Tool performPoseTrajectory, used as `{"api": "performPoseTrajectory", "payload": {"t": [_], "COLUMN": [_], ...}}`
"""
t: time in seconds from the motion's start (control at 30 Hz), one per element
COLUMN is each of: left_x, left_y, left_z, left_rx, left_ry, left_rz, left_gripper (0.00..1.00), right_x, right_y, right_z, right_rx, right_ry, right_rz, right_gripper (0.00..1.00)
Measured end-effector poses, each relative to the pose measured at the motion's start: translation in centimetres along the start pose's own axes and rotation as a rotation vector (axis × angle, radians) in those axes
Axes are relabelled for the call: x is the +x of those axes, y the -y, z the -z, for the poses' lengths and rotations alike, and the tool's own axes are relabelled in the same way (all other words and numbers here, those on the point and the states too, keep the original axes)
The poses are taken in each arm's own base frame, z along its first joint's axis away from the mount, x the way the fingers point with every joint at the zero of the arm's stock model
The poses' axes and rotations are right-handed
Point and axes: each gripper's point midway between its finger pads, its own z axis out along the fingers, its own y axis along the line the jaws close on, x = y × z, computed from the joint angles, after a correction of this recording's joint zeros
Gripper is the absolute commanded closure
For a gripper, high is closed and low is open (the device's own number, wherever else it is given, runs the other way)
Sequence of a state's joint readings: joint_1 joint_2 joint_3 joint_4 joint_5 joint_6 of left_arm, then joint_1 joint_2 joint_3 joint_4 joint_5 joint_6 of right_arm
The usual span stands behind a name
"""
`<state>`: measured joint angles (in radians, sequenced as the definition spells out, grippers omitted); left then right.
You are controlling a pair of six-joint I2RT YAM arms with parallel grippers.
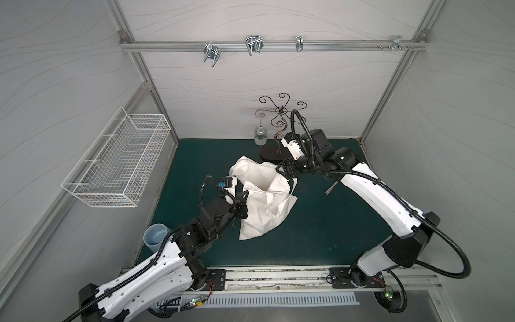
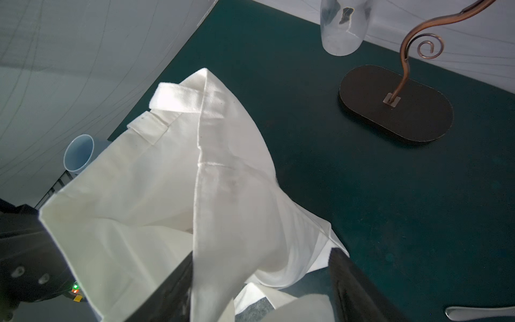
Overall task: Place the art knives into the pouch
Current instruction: Adjust the pouch at the center of the board.
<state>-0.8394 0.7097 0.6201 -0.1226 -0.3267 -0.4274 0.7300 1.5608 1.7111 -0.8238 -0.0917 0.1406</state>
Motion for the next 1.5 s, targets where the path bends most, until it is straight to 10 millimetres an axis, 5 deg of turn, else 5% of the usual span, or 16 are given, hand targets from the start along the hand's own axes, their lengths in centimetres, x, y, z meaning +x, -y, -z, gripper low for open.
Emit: {"api": "performPoseTrajectory", "payload": {"t": [0.17,0.23,0.3,0.43,0.57,0.73,0.9,1.07,1.23,1.3,1.4,1.5], "left_x": [0.1,0.1,0.1,0.0,-0.8,-5.2,-7.9,-7.2,-6.3,-5.7,-5.1,-4.2], "left_y": [0.2,0.2,0.2,0.2,-0.7,-2.3,-3.2,-2.9,-3.3,-3.4,-4.1,-4.9], "left_z": [0.0,0.1,0.1,0.1,0.1,-0.3,-2.8,-6.2,-6.9,-6.8,-6.3,-5.6], "left_rx": [0.007,0.008,0.009,0.004,-0.061,-0.196,-0.178,-0.108,-0.073,-0.055,-0.061,-0.084], "left_ry": [-0.002,-0.002,-0.002,0.001,0.034,0.126,0.175,0.125,0.136,0.14,0.142,0.141], "left_rz": [-0.002,-0.001,-0.002,-0.003,-0.035,-0.059,-0.003,-0.019,-0.011,0.003,0.025,0.037], "left_gripper": [1.0,1.0,1.0,1.0,1.0,1.0,1.0,1.0,1.0,1.0,1.0,1.0], "right_x": [0.5,0.1,-0.6,-1.0,-1.1,-1.0,1.6,5.4,5.6,5.6,5.7,5.6], "right_y": [-0.2,-0.3,-0.3,0.4,2.0,4.0,0.5,-0.4,-0.2,-0.2,-0.2,-0.2], "right_z": [-1.1,-1.6,-2.3,-3.3,-2.1,3.6,8.4,7.6,7.0,7.0,7.1,8.1], "right_rx": [-0.01,-0.015,-0.016,0.005,0.046,0.123,0.026,-0.009,-0.008,-0.007,-0.007,-0.002], "right_ry": [-0.029,-0.031,-0.03,-0.033,-0.026,0.037,0.131,0.11,0.11,0.111,0.109,0.13], "right_rz": [0.004,0.009,0.022,0.021,-0.003,-0.048,-0.056,-0.061,-0.055,-0.052,-0.039,-0.018], "right_gripper": [0.42,0.63,1.0,1.0,1.0,1.0,1.0,1.0,1.0,0.89,0.48,0.21]}}
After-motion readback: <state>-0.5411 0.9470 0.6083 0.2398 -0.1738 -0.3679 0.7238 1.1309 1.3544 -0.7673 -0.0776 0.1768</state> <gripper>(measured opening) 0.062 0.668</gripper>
